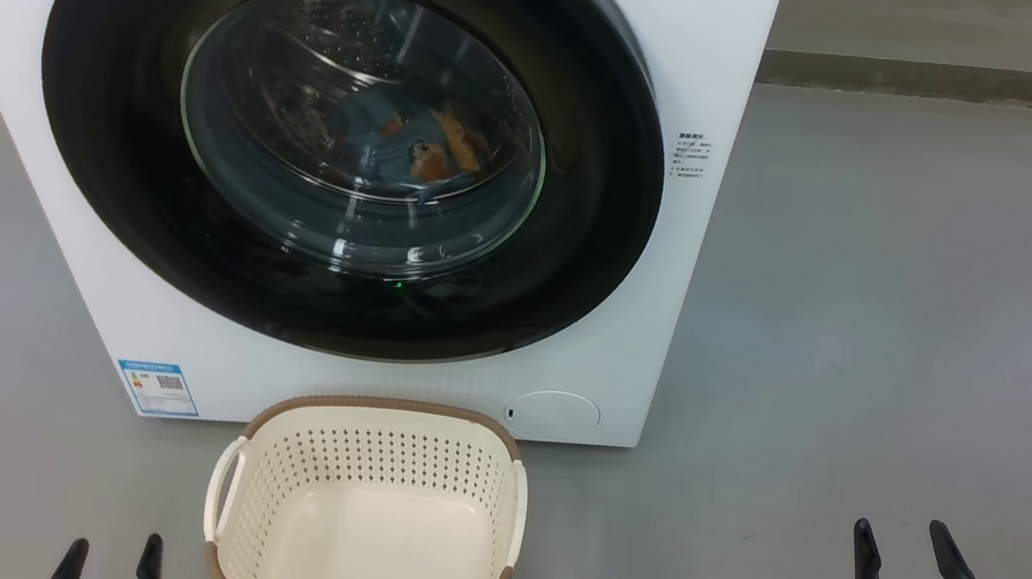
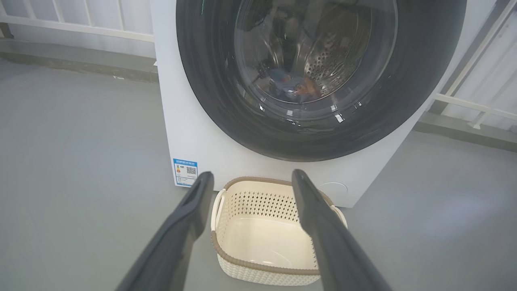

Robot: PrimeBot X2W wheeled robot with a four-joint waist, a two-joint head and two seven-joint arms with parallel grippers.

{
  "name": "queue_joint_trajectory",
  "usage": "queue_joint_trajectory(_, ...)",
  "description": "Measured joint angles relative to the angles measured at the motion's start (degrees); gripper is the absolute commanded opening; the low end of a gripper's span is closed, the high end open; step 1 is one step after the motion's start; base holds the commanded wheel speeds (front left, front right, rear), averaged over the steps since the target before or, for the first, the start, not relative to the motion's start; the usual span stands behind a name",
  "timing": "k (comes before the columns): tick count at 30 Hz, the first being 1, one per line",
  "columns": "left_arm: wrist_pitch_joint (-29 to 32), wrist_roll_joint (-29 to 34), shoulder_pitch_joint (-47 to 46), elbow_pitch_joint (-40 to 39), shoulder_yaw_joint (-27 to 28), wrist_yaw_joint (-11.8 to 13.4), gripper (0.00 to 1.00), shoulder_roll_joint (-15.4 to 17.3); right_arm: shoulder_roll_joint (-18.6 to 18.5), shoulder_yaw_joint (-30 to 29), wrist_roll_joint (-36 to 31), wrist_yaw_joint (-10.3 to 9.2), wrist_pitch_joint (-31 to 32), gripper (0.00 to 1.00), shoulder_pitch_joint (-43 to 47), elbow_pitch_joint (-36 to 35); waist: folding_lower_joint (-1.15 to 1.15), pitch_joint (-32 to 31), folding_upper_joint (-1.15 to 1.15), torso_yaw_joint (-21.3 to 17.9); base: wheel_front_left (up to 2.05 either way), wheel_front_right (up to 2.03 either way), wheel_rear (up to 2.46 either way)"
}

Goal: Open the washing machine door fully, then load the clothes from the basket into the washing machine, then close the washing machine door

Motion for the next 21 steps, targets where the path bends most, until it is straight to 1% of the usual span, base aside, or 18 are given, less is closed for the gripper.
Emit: queue_joint_trajectory(21, 0.00, 0.08, 0.00, -0.54, 0.00, 0.00, 1.00, 0.04, 0.09, 0.00, 0.00, 0.00, 0.00, 1.00, 0.00, 0.09, 0.00, 0.01, 0.00, 0.26, 0.00, 0.00, 0.00)
